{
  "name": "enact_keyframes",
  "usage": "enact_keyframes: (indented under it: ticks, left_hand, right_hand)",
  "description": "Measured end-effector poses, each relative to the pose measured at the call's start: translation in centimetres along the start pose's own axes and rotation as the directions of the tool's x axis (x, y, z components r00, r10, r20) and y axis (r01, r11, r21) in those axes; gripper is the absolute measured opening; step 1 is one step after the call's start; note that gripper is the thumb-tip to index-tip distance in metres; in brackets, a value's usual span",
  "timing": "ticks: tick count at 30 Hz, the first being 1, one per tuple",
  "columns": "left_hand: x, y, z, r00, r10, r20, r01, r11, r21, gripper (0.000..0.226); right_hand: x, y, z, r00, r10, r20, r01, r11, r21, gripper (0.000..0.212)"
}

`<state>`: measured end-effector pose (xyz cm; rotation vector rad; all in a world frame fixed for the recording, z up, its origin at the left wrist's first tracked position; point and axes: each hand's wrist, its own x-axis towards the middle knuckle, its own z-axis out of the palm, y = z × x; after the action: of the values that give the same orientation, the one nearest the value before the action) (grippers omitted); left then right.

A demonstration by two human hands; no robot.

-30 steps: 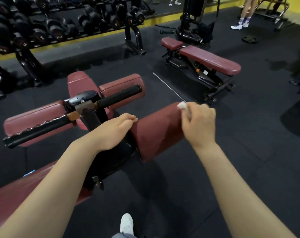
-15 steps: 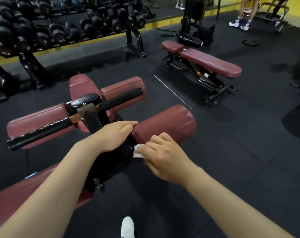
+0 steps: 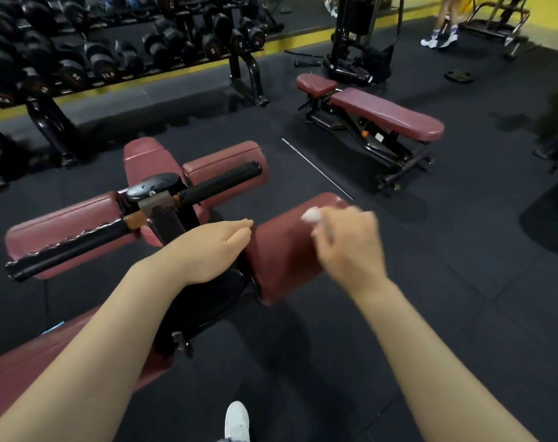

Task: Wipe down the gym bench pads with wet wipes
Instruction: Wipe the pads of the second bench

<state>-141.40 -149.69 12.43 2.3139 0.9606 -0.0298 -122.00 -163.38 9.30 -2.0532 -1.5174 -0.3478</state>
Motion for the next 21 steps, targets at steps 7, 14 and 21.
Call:
enact_keyframes:
  ticks: [7, 14, 21]
  left_hand:
    - [0.0, 0.0, 1.0, 1.0, -0.007, -0.013, 0.005, 0.983, -0.181, 0.043]
    - [-1.1, 0.0, -0.4, 0.999, -0.033, 0.003, 0.033, 0.959, -0.28, 0.056]
    - [-0.1, 0.5, -0.2, 0.997, -0.074, 0.034, 0.079, 0.979, -0.188, 0.044]
  right_hand:
    - [-2.2, -4.9, 1.3, 0.954, -0.3, 0.001, 0.295, 0.937, 0.186, 0.028]
    - [0.1, 2.5, -0.5, 0.971, 0.217, -0.096, -0.222, 0.974, -0.046, 0.01]
    - [-3.2, -4.6, 1.7, 0.917, -0.398, 0.032, 0.386, 0.904, 0.183, 0.035]
